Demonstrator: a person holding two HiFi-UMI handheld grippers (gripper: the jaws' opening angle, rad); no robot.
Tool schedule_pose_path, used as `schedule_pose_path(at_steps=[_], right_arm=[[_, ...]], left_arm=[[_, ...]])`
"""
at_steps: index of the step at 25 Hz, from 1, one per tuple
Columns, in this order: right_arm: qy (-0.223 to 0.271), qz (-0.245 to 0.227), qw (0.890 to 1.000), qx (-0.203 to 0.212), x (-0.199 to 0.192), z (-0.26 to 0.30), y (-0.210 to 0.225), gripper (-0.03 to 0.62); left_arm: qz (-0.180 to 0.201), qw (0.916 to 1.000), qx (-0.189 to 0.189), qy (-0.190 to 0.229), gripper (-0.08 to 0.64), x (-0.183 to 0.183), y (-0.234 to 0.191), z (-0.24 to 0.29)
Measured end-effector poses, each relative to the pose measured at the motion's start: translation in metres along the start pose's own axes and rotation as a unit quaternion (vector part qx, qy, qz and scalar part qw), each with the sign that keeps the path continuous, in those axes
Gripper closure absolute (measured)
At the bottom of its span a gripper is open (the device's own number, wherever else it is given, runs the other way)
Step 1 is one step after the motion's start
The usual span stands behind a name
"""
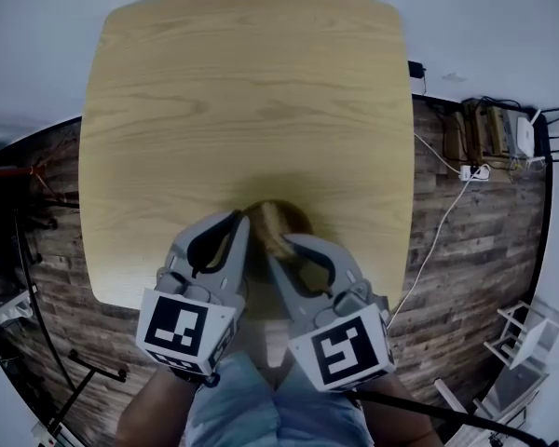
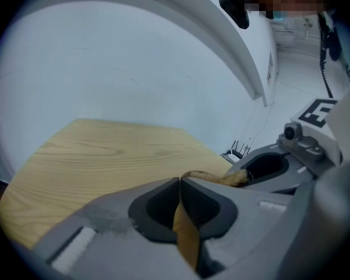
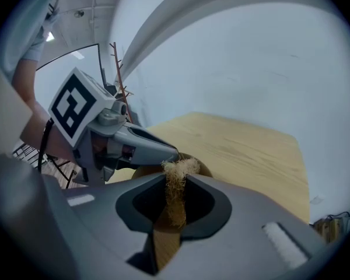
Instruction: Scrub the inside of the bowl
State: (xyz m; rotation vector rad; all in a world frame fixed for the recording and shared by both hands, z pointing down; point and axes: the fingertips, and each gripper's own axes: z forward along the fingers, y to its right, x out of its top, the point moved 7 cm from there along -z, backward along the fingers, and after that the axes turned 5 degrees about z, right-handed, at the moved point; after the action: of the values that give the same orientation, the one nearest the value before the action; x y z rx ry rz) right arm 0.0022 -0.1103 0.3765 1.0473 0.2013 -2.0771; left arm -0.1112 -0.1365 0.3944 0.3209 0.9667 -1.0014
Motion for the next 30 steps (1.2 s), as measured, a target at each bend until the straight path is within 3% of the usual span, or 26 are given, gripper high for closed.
schedule_pose_path(at_steps=[5, 11, 20, 30], right_arm=[[-0.009, -0.032, 0.998, 0.046, -0.001, 0.016, -0.014, 0.532], [-0.030, -0.029, 0.993, 0.114, -0.003, 0.014, -0.031, 0.534], [-0.018, -0.045, 0.991, 0.124, 0.001, -0.020, -0.038, 0.534], [0.012, -0.045, 0.995, 0.089, -0.004, -0.058, -0.041, 0.532]], left_arm=[[-0.007, 1.0000, -0.006, -0.002, 0.528, -0.002, -0.003, 0.003], [-0.003, 1.0000, -0.005, 0.005, 0.528, -0.003, -0.014, 0.005], [-0.003, 0.9999, 0.007, 0.009, 0.526, -0.004, -0.016, 0.005], [-0.003, 0.9996, 0.025, 0.014, 0.525, -0.005, -0.017, -0.002]])
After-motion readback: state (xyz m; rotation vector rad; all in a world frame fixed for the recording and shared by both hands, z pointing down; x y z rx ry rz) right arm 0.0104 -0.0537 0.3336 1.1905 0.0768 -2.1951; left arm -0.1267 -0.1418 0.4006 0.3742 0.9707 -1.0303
